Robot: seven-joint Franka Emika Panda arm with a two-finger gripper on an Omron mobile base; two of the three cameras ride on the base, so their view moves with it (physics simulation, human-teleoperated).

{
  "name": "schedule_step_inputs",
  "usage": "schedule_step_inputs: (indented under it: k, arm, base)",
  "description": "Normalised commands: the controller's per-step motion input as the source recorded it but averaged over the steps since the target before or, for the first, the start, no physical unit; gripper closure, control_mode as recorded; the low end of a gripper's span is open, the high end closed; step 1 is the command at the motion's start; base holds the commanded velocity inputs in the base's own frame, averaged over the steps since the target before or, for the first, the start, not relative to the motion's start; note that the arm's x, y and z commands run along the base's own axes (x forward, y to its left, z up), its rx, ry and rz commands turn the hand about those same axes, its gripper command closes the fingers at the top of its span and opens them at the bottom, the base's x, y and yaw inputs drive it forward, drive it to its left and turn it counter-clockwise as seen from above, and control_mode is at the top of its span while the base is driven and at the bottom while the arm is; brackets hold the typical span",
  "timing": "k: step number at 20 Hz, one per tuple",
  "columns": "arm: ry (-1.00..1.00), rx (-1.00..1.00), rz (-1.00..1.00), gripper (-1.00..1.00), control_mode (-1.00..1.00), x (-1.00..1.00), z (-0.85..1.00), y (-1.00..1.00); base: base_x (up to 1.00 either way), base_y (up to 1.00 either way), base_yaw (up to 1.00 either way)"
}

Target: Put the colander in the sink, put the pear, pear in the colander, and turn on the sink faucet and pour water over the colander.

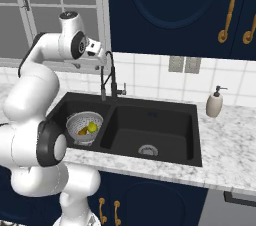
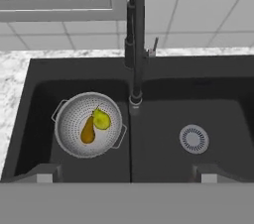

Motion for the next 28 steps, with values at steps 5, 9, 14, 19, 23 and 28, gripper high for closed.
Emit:
schedule_step_inputs:
  k: [5,9,14,19,23,28]
  arm:
    - [-0.02,0.00,0.00,-1.00,-1.00,0.26,-0.14,-0.25]
    - [0.00,0.00,0.00,-1.00,-1.00,0.30,-0.02,-0.18]
    - [0.00,0.00,0.00,-1.00,-1.00,0.30,-0.16,-0.01]
    - [0.00,0.00,0.00,-1.00,-1.00,0.39,-0.13,0.00]
    - [0.00,0.00,0.00,-1.00,-1.00,0.32,-0.18,0.00]
    - [0.00,0.00,0.00,-1.00,-1.00,0.07,-0.25,0.15]
  base:
    - [0.00,0.00,0.00]
    - [0.00,0.00,0.00]
    - [0.00,0.00,0.00]
    - [0.00,0.00,0.00]
    - [0.00,0.00,0.00]
    - [0.00,0.00,0.00]
